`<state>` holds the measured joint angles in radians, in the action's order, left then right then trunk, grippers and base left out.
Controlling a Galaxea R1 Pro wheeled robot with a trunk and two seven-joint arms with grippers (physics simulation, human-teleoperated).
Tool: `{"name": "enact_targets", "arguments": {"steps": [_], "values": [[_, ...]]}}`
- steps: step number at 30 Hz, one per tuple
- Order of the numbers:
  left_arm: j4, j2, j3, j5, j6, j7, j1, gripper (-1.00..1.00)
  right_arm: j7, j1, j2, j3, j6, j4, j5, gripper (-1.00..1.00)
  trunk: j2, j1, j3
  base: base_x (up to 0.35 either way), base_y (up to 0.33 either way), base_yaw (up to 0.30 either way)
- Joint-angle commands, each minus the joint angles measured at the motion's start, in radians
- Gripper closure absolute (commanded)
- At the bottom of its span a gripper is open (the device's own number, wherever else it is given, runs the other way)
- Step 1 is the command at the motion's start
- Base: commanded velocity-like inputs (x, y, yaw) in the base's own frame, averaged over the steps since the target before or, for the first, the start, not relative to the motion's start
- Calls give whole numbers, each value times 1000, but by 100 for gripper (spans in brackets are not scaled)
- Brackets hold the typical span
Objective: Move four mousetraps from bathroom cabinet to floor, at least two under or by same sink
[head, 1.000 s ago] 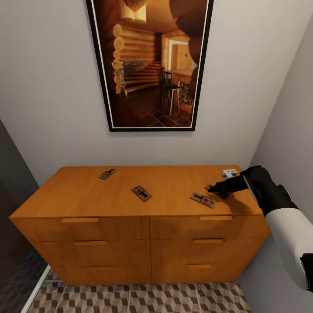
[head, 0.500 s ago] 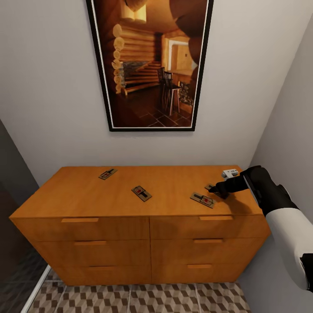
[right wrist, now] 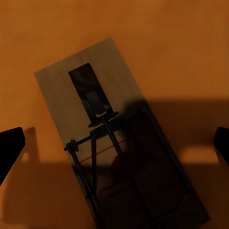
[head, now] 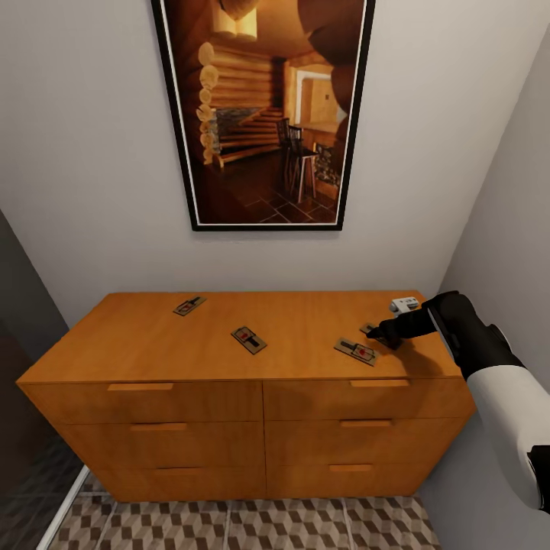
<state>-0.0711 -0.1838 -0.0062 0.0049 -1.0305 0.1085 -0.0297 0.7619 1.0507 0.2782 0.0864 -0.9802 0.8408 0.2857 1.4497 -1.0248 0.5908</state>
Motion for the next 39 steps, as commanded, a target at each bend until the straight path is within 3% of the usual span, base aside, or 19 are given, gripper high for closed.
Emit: {"name": "enact_targets", "arguments": {"steps": [1, 39], "values": [[-1, 0, 0, 1, -3, 4, 1, -100, 8, 0, 1, 3, 3, -11, 26, -100, 0, 0, 1, 0, 0, 0], [-1, 0, 0, 1, -3, 4, 1, -100, 8, 0, 1, 3, 3, -11, 24, -100, 0, 0, 1, 0, 0, 0]]}}
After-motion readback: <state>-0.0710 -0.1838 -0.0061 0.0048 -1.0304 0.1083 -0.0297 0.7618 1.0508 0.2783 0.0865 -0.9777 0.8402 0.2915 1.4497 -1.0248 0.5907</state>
